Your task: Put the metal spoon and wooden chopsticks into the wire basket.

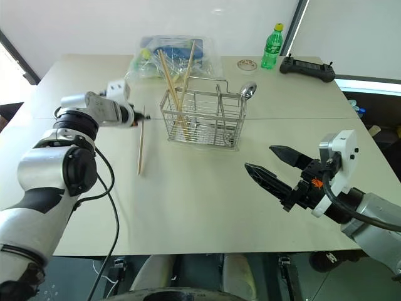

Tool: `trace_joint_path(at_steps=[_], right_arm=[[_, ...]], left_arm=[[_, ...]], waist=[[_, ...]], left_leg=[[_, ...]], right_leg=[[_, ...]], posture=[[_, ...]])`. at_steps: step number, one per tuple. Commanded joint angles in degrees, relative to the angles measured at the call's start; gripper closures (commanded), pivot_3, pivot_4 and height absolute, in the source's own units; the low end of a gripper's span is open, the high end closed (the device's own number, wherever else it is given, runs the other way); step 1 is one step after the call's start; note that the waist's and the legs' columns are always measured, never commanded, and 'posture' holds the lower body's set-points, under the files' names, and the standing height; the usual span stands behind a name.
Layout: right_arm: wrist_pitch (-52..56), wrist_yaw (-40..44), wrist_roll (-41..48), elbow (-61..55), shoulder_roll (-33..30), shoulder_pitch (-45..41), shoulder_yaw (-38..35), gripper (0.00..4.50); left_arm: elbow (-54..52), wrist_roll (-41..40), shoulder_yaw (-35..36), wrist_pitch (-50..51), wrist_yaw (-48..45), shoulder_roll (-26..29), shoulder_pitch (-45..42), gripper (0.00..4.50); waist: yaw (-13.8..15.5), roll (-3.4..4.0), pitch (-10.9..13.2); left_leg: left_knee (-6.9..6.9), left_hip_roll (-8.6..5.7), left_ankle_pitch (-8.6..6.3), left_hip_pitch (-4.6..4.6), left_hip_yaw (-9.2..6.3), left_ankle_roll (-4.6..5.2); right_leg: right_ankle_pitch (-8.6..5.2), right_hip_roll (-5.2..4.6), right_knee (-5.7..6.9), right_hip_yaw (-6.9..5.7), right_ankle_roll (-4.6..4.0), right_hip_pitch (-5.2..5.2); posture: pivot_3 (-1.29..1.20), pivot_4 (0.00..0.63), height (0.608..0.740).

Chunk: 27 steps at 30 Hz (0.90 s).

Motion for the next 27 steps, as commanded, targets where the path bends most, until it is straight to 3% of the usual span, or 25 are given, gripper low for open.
trace_joint_path(at_steps=[1, 5, 12, 18, 27], right_arm=[[-0.3, 0.7, 1.5, -0.7, -1.0, 0.6, -3.0, 0.0], [-0.3, 1.0, 1.6, -0.9, -1.0, 1.3, -3.2, 0.0], [-0.9, 1.2, 0.9, -0.7, -0.6, 0.7, -1.9, 0.0], [-1.7, 0.6, 0.5, -1.3, 0.3, 0.8, -2.1, 0.0], [-3.0, -1.4, 0.9, -3.4, 2.5, 3.3, -3.7, 0.0]], left_arm=[[-9.6, -4.2, 3.6, -13.3, -7.1, 2.6, -4.5, 4.49], [-22.7, -9.1, 5.4, -19.9, -14.1, 2.6, -3.7, 4.49], [-36.9, -12.9, 1.6, -17.4, -17.3, -2.8, -2.1, 4.49], [-44.5, -6.6, -8.0, -24.2, -19.6, -8.4, 6.7, 4.49], [-47.7, -7.8, -9.5, -20.6, -17.1, -11.8, 12.1, 4.49]], waist=[[0.0, 0.01, 0.0], [0.0, 0.07, 0.0], [0.3, 0.07, 0.0], [0.1, 0.17, -0.1], [0.0, 0.2, -0.1]], left_leg=[[-0.03, -0.01, 0.0, 0.0, 0.02, 0.0], [-0.15, 0.0, -0.01, 0.02, 0.13, 0.0], [0.16, -0.08, 0.0, 0.08, 0.05, 0.01], [0.2, -0.09, 0.01, 0.26, 0.14, 0.02], [0.04, 0.03, -0.01, 0.09, 0.05, 0.09]], right_leg=[[0.0, -0.04, -0.01, 0.0, 0.0, -0.01], [0.0, -0.23, -0.03, 0.05, 0.0, -0.02], [-0.1, -0.18, -0.07, 0.01, -0.16, 0.27], [-0.13, -0.17, -0.05, 0.06, -0.22, 0.45], [-0.03, 0.19, 0.05, 0.09, -0.03, 0.12]], posture=[[0.0, 0.15, 0.726], [0.0, 0.15, 0.726], [0.0, 0.15, 0.726], [0.0, 0.15, 0.726], [0.0, 0.15, 0.726]])
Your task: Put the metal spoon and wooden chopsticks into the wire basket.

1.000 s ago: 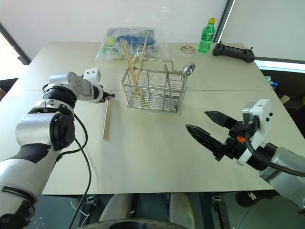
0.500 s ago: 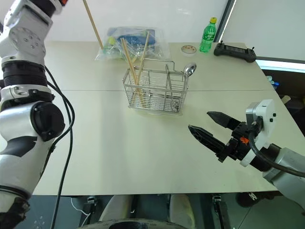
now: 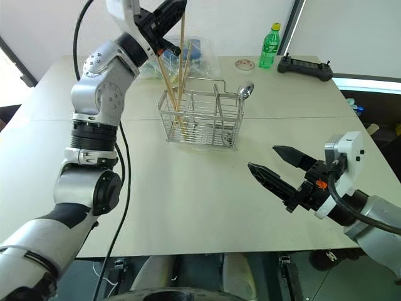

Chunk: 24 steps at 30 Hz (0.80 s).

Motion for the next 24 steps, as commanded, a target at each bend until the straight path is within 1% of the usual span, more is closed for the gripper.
trace_joint_path(at_steps=[1, 4, 8, 13, 14, 17, 20, 21, 22, 24], right_arm=[[-1.9, -0.4, 0.4, -2.2, 0.8, 1.0, -2.2, 0.0], [-2.5, -0.8, 0.4, -2.4, 1.0, 1.3, -2.1, 0.0], [-3.0, -1.0, 0.5, -2.0, 0.6, 1.2, -2.0, 0.0], [-3.0, -0.9, 0.5, -1.4, 0.2, 0.8, -1.8, 0.0], [-3.0, -1.0, 0.6, -1.3, 0.1, 0.6, -1.7, 0.0], [-2.9, -0.9, 0.6, -1.0, -0.2, 0.0, -1.3, 0.0], [-2.6, -0.6, 0.3, -0.6, -0.3, -0.3, -1.0, 0.0], [-2.4, -0.3, 0.2, -0.4, -0.3, -0.3, -1.1, 0.0], [-2.1, 0.4, -0.3, 0.1, -0.6, 0.0, -1.6, 0.0], [-1.8, 1.5, -1.0, 0.8, -0.9, 0.4, -2.4, 0.0]], left_arm=[[-2.8, -0.3, 0.4, 0.1, 1.2, -0.4, 0.9, 4.49], [-3.5, -1.3, 0.4, 1.1, 1.9, -1.6, 2.7, 4.49], [-4.6, -2.3, 0.5, 1.9, 1.9, -2.7, 4.2, 2.97], [-6.2, -4.0, 1.1, 4.5, 2.7, -3.0, 4.7, 0.43], [-6.5, -4.5, 1.2, 5.3, 2.8, -2.7, 4.6, 0.06], [-7.1, -6.8, 2.4, 9.1, 2.0, -1.2, 3.8, 0.06], [-6.8, -10.7, 4.3, 16.3, 0.2, 1.9, 2.0, 0.06], [-6.3, -12.6, 5.1, 19.4, -1.3, 3.8, 1.1, 0.06], [-5.9, -14.0, 5.3, 22.0, -5.1, 7.0, 0.3, 0.06], [-5.5, -15.3, 5.0, 24.5, -10.9, 11.8, -0.5, 0.06]], waist=[[0.0, 0.02, 0.0], [0.1, 0.03, 0.0], [0.0, 0.01, 0.0], [0.0, 0.03, 0.0], [0.0, 0.03, 0.0], [0.0, 0.03, 0.0], [-0.1, 0.03, 0.0], [-0.1, 0.03, 0.0], [-0.1, 0.03, 0.0], [-0.4, 0.06, 0.0]], left_leg=[[0.01, 0.0, 0.0, 0.01, 0.0, 0.0], [0.1, -0.02, 0.0, 0.05, 0.02, 0.0], [0.22, -0.02, 0.0, 0.04, 0.01, 0.0], [0.15, -0.02, 0.0, 0.05, 0.0, 0.0], [0.13, -0.02, 0.0, 0.05, 0.0, 0.0], [0.12, -0.03, 0.0, 0.05, 0.0, 0.0], [0.13, -0.02, 0.0, 0.07, 0.0, 0.0], [0.14, -0.02, 0.0, 0.07, 0.0, 0.0], [0.14, -0.02, 0.0, 0.07, -0.01, 0.0], [0.13, -0.02, 0.0, 0.05, 0.0, 0.0]], right_leg=[[-0.01, 0.0, -0.01, 0.0, -0.01, 0.03], [-0.11, -0.03, -0.08, 0.02, -0.19, 0.17], [-0.1, -0.04, -0.08, 0.01, -0.21, 0.22], [-0.11, -0.03, -0.08, 0.01, -0.21, 0.2], [-0.11, -0.03, -0.07, 0.01, -0.21, 0.19], [-0.11, -0.02, -0.07, 0.01, -0.2, 0.17], [-0.11, 0.0, -0.04, 0.01, -0.21, 0.17], [-0.11, 0.0, -0.03, 0.01, -0.21, 0.17], [-0.11, 0.0, -0.02, 0.01, -0.22, 0.17], [-0.12, 0.02, -0.01, 0.01, -0.22, 0.12]], posture=[[0.0, 0.15, 0.726], [0.0, 0.15, 0.726], [0.0, 0.15, 0.726], [0.0, 0.15, 0.726], [0.0, 0.15, 0.726], [0.0, 0.15, 0.726], [0.0, 0.15, 0.726], [0.0, 0.15, 0.726], [0.0, 0.15, 0.726], [0.0, 0.15, 0.726]])
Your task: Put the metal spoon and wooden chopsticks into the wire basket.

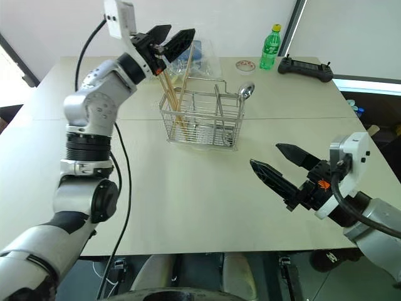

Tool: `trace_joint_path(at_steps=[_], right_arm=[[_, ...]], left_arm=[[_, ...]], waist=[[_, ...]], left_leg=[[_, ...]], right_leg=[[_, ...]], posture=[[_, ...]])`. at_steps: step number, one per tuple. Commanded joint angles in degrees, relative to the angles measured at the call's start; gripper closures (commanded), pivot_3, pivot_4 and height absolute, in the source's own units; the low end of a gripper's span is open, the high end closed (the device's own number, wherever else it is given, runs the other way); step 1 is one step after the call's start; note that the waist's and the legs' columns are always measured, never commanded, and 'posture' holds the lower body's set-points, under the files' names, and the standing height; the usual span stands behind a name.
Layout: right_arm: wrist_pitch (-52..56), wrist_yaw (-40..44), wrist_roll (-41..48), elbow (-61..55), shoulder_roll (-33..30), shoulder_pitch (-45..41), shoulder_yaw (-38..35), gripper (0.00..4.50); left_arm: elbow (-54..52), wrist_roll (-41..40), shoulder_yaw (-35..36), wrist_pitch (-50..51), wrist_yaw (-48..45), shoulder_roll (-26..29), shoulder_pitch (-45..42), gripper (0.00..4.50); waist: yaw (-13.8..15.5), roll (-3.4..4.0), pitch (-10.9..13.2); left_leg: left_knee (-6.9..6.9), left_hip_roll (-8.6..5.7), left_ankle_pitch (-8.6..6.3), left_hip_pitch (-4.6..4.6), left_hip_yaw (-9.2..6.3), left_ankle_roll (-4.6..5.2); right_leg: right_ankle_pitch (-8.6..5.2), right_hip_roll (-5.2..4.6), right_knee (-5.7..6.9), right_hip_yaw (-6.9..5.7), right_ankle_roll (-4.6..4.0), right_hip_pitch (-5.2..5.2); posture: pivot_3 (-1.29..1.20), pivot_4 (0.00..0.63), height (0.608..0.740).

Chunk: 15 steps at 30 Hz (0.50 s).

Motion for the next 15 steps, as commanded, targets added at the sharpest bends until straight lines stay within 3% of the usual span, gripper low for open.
trace_joint_path(at_steps=[1, 3, 7, 11, 15], right_arm=[[0.0, 2.5, -1.2, 1.4, -1.5, 0.2, -3.0, 0.0], [0.6, 4.5, -2.4, 3.4, -2.6, 0.3, -4.6, 0.0], [1.6, 7.6, -3.9, 6.8, -4.0, -0.4, -6.3, 0.0], [2.4, 11.0, -7.7, 9.6, -5.0, -1.1, -5.6, 0.0], [3.0, 12.9, -9.2, 11.4, -5.3, -3.2, -4.2, 0.0]], left_arm=[[-1.2, -2.8, 0.3, 2.7, -13.7, 9.4, -3.3, 0.06], [-1.3, -0.1, -3.2, -1.1, -26.9, 18.7, -1.0, 0.06], [-1.9, 4.7, -9.0, -7.2, -43.9, 31.4, 4.7, 0.06], [-1.3, 11.0, -12.4, -16.1, -51.2, 38.6, 11.5, 0.06], [-1.4, 12.9, -12.1, -19.1, -51.0, 38.9, 15.1, 0.06]], waist=[[-0.1, 0.02, 0.0], [-0.4, 0.17, 0.0], [-0.7, 0.26, 0.0], [0.2, 0.25, 0.0], [0.4, 0.24, 0.0]], left_leg=[[-0.03, 0.0, 0.0, 0.01, 0.0, 0.0], [-0.09, 0.0, 0.0, 0.02, 0.05, 0.0], [-0.22, 0.03, 0.0, 0.07, 0.07, 0.0], [-0.13, 0.27, -0.01, 0.03, 0.05, 0.0], [-0.1, 0.39, -0.01, -0.05, 0.15, -0.01]], right_leg=[[0.0, 0.0, -0.01, 0.0, -0.01, 0.0], [-0.01, -0.01, -0.02, 0.02, -0.02, -0.02], [-0.09, -0.03, -0.03, 0.04, -0.16, -0.05], [-0.09, -0.09, -0.07, 0.03, -0.21, -0.05], [-0.07, -0.4, -0.12, -0.07, -0.23, -0.04]], posture=[[0.0, 0.15, 0.726], [0.0, 0.15, 0.726], [0.0, 0.15, 0.726], [0.0, 0.15, 0.726], [0.0, 0.15, 0.726]])
